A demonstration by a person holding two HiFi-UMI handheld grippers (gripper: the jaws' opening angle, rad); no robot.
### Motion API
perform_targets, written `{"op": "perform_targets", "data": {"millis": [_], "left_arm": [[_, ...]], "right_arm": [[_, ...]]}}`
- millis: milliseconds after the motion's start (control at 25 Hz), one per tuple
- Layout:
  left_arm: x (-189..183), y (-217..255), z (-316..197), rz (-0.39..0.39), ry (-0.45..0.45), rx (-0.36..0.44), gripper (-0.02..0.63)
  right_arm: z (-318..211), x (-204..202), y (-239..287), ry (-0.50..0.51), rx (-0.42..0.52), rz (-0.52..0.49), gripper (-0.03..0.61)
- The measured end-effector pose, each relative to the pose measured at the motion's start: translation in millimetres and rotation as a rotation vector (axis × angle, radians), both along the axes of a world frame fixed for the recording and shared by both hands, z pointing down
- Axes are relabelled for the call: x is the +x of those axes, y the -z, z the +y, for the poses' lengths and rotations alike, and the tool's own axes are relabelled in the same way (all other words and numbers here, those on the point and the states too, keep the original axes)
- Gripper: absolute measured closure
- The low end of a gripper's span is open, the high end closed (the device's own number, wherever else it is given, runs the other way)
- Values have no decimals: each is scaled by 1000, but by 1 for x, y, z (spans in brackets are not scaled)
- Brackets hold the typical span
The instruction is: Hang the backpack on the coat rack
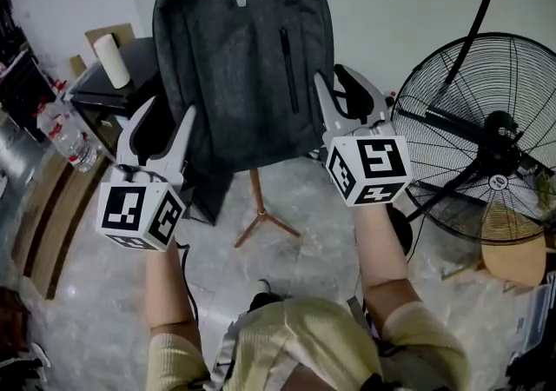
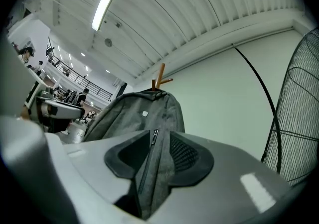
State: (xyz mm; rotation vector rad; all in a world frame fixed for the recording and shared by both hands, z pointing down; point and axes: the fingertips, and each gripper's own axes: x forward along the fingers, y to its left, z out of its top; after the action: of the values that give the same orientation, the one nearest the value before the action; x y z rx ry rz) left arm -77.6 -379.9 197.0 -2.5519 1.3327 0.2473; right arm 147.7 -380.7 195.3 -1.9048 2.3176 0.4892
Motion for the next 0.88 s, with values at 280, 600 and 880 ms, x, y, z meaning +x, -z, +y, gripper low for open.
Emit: {"op": "perform_targets", "data": {"millis": [280, 600, 880], "left_arm": [[13, -6, 19, 31, -48, -28, 436], [17, -25, 28, 64, -78, -73, 451], [11, -39, 36, 94, -71, -113, 463]], "right_arm": [[15, 3, -13, 4, -11, -22, 462], [25, 3, -31, 6, -36, -51, 496], [35, -1, -43, 16, -58, -72, 526]]}}
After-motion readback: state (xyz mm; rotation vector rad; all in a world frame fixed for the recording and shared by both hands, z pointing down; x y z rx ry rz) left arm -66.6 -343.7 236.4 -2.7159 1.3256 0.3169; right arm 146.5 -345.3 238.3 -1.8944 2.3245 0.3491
